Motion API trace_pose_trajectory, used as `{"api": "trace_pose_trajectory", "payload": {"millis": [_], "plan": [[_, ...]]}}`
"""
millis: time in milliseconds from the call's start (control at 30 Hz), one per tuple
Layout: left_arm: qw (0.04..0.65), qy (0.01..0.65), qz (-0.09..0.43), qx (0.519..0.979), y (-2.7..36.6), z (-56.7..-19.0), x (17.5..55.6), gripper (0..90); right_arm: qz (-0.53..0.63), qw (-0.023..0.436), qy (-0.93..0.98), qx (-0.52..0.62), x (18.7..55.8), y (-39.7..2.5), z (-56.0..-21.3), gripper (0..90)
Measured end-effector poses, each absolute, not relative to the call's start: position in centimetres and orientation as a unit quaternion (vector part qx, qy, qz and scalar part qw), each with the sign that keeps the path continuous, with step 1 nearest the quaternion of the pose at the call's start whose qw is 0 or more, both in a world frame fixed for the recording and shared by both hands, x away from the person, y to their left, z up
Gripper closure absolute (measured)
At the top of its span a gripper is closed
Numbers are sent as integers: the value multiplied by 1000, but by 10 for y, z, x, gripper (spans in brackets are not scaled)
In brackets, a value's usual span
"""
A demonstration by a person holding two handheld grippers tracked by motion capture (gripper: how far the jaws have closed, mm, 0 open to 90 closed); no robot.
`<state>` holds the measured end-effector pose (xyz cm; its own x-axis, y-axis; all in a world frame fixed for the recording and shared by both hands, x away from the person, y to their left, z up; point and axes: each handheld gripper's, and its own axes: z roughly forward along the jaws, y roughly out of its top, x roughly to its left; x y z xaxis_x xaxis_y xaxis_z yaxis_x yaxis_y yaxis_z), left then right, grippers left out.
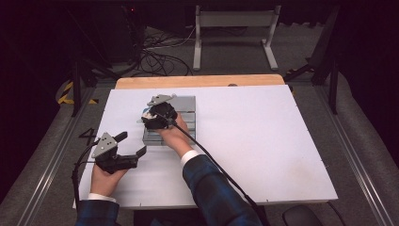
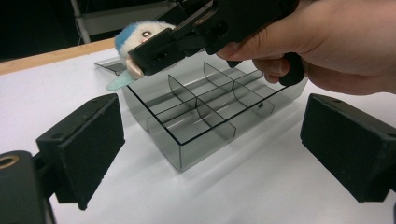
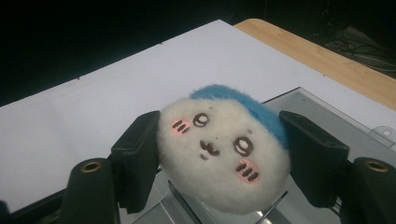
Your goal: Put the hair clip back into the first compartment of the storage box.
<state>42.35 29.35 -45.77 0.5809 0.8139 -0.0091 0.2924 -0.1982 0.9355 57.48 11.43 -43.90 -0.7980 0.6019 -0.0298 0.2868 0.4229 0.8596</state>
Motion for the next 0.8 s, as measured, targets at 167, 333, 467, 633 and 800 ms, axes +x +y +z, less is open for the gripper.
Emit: {"api": "trace_pose_trajectory", "payload": {"millis": [167,333,467,633,800], "plan": [[503,381,256,732,294,-458,424,67,462,166,827,272,575,114,-439,336],[503,380,257,732,294,-458,424,67,462,167,827,274,576,114,-439,336],[502,382,257,732,294,-458,424,67,465,164,826,275,576,114,-439,336],[502,383,258,732,294,-458,424,68,460,165,827,279,577,114,-440,335],[503,383,259,730,294,-458,424,68,461,167,825,280,578,114,-441,330]]}}
